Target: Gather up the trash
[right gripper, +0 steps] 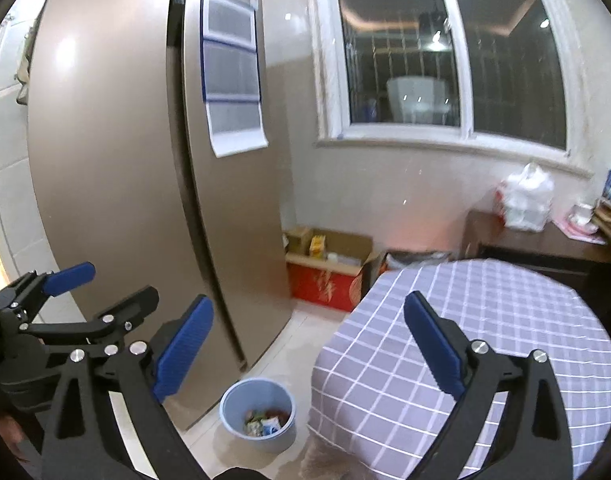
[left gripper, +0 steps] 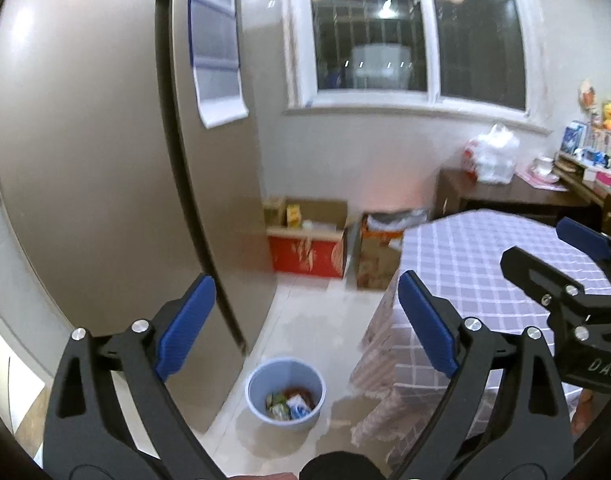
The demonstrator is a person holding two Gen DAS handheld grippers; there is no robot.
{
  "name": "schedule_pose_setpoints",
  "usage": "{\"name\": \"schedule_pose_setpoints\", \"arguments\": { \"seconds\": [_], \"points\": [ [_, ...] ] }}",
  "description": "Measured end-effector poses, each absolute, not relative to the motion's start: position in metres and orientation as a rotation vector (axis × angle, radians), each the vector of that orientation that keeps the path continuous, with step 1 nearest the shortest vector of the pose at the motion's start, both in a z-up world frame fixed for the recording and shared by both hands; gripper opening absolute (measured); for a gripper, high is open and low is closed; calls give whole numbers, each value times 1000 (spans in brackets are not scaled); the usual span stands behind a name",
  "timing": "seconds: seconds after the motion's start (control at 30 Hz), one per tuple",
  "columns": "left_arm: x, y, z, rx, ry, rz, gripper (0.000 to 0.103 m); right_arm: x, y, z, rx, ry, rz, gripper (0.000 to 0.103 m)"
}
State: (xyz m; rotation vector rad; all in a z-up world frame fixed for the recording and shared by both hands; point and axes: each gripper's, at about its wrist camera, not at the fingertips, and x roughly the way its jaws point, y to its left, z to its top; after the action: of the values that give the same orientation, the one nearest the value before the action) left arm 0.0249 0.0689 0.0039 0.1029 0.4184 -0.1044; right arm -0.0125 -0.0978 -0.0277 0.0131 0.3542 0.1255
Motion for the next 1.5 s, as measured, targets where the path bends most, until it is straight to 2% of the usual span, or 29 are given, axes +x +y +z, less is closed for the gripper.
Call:
{"name": "schedule_pose_setpoints", "arguments": {
  "seconds": [0.2, 0.53, 1.5],
  "points": [
    [-14, 57, 32, 97, 302, -99, 93, -54, -108, -8, -15, 261, 92, 96],
    [-27, 53, 45, 66, 240, -100, 94, -83, -113, 6, -56, 169, 53, 97],
    [-34, 44, 42, 71, 210, -91, 94, -75, -109, 8, -50, 168, 73, 97]
  ]
}}
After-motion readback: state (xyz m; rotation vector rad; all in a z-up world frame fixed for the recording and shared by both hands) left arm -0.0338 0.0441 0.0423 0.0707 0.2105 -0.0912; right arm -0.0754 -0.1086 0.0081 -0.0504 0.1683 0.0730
